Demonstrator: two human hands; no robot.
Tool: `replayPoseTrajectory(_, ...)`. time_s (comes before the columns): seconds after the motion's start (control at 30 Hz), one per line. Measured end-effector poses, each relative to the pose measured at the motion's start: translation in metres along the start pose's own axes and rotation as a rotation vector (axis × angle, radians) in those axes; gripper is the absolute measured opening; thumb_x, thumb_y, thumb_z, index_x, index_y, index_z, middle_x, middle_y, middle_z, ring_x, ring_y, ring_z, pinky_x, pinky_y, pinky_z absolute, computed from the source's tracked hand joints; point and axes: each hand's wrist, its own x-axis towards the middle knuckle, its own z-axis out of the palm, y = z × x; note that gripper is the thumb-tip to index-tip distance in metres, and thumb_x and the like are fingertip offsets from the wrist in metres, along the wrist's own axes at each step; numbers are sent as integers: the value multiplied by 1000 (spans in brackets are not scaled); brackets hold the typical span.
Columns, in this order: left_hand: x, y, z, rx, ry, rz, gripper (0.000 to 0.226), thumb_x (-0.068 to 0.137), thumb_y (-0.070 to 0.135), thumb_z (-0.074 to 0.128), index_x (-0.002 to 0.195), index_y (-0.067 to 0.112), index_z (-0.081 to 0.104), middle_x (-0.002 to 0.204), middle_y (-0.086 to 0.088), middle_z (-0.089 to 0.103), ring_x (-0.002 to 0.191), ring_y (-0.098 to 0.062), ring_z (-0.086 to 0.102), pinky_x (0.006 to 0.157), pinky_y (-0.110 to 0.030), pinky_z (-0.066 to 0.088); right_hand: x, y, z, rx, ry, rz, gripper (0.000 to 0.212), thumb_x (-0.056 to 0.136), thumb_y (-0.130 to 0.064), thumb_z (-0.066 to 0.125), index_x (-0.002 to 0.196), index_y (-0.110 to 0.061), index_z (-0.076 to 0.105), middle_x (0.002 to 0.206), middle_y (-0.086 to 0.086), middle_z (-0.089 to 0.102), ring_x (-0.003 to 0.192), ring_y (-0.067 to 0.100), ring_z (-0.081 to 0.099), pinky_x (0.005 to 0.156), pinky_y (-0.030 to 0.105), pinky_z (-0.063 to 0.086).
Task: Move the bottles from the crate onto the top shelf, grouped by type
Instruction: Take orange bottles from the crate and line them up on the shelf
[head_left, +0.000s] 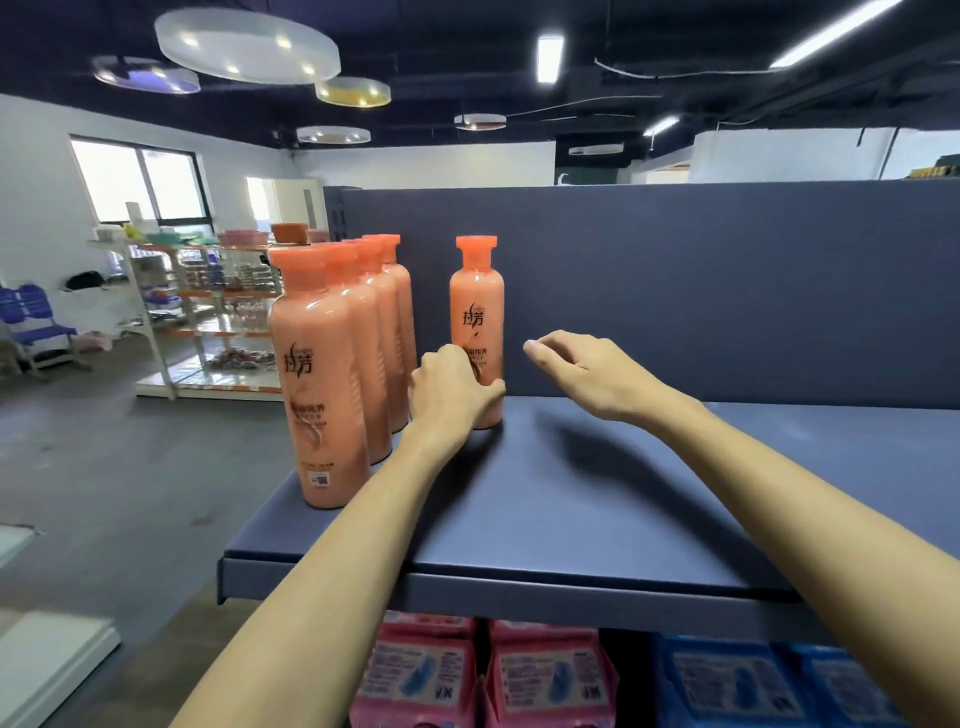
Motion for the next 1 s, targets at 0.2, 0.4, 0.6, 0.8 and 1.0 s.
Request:
replayPoseTrajectory(0.2,12,-3,18,132,64,11,51,90,41,64,114,-2,51,112,-16,62,105,-39,62,75,-38,46,16,14,19,88,130,21,45,96,-65,39,111,-30,63,96,-19,65,90,-2,59,71,15,40)
replayPoseTrajectory(0.4,19,-5,25,136,72,-22,51,91,40,64,114,-3,48,111,-17,63,104,-39,63,73,-38,46,14,28,25,110,171,39,45,96,-62,41,117,-29,63,103,-20,65,93,-9,57,72,11,38)
replayPoseTrajectory(0.6,24,-6,25,133,56,-68,52,95,37,59,120,-5,43,118,-20,60,108,-39,62,80,-41,51,6,30,21,119,143,39,39,98,-60,41,116,-32,63,100,-26,63,88,-21,52,70,8,36)
replayPoseTrajectory(0.8,24,-7,24,132,65,-75,49,94,36,61,117,-3,43,116,-20,62,106,-39,64,79,-40,51,1,29,21,122,133,51,38,99,-58,41,114,-31,63,91,-22,63,81,-18,53,68,11,36)
replayPoseTrajectory(1.0,27,-14,21,128,97,-83,48,93,35,61,118,-3,45,116,-19,62,107,-39,63,81,-40,51,2,28,21,117,126,44,39,99,-58,40,112,-30,64,82,-14,63,72,-9,54,65,16,38)
